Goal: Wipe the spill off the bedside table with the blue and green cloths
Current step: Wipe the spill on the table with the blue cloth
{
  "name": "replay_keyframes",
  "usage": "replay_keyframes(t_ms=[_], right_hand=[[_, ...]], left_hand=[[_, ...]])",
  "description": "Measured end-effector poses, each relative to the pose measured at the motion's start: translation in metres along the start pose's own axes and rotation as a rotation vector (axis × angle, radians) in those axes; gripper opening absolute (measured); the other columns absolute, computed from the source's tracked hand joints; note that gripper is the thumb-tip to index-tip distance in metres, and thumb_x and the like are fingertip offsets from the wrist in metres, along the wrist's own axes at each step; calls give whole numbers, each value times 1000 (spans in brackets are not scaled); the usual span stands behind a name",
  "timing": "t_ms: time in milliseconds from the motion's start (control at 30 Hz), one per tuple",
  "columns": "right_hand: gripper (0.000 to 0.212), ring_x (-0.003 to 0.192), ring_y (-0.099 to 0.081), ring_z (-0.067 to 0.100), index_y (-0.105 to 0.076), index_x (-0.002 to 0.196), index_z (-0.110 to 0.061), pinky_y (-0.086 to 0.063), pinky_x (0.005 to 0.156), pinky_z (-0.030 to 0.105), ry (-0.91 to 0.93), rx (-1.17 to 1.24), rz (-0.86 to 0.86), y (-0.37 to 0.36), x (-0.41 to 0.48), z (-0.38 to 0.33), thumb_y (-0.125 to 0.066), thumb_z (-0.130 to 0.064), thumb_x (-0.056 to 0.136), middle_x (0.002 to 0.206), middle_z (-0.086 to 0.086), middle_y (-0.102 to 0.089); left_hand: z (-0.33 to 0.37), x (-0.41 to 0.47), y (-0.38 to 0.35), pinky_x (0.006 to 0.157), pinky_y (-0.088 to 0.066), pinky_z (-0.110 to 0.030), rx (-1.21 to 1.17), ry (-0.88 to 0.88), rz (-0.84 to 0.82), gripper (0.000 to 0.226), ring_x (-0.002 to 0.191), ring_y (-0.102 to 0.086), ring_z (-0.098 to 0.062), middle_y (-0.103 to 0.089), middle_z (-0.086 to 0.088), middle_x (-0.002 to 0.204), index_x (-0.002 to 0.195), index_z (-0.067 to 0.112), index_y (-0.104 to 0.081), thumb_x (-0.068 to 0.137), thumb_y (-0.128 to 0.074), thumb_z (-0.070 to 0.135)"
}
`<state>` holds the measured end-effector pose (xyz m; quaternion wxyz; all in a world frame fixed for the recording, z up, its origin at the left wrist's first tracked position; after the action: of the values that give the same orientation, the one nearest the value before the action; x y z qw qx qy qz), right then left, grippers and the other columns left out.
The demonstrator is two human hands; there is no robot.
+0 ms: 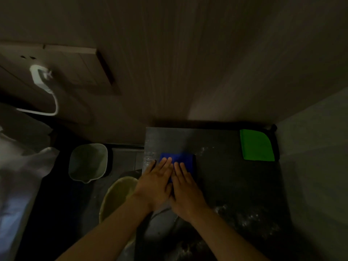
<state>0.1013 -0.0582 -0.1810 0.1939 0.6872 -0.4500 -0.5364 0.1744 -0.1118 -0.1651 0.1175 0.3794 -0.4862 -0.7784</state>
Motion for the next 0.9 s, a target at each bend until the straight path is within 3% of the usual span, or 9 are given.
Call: replay_keyframes(t_ms=[167, 367, 633, 767, 900], right_hand=[[79, 144, 19, 23, 1, 150, -16, 4, 118, 42, 8, 91, 26, 36, 30, 8, -50, -37, 93, 159, 6, 13], [78, 146, 14, 22, -4, 150, -17, -2, 121, 41, 1, 106, 12, 81, 55, 35, -53, -33, 92, 160, 4, 9], [78, 145, 16, 22, -6, 150, -16, -2, 121, 43, 13, 124, 59, 43, -9, 45, -53, -36, 92, 160, 6, 9], [76, 144, 19, 20, -4, 150, -16, 0, 121, 40, 6, 98, 25, 27, -24, 56, -49, -37, 93, 160, 5, 11], [80, 145, 16, 21, -3, 150, -15, 0, 121, 40, -4, 124, 51, 48, -1, 69, -53, -38, 91, 160, 5, 10]], left_hand=[[-6, 38, 24, 119, 6, -35, 3, 31, -4, 62, 148, 3, -14, 1, -5, 161, 150, 16, -1, 98, -21, 42], [2, 87, 51, 119, 3, -34, -78, 69, -34, 63, 148, 2, -14, 2, -4, 161, 151, 15, -3, 98, -30, 35], [39, 43, 16, 121, 5, -32, -109, -2, -24, 65, 147, 6, -11, 3, -1, 161, 150, 20, 1, 97, -29, 42], [57, 32, 4, 113, 13, -28, -63, 3, -77, 65, 146, 10, -12, 8, -3, 160, 150, 18, 4, 97, -23, 45], [57, 63, 23, 120, 7, -33, 1, 11, -86, 65, 148, 5, -15, 4, -6, 161, 150, 15, 2, 98, -25, 42]])
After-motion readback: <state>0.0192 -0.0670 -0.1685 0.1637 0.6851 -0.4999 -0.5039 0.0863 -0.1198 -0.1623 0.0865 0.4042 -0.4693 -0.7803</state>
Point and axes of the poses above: each hand's wrist, its own x-axis towards the middle knuckle, its own y-axis out of the back of the hand, z = x × y, the point moved 6 cm from there along x, towards the middle knuckle
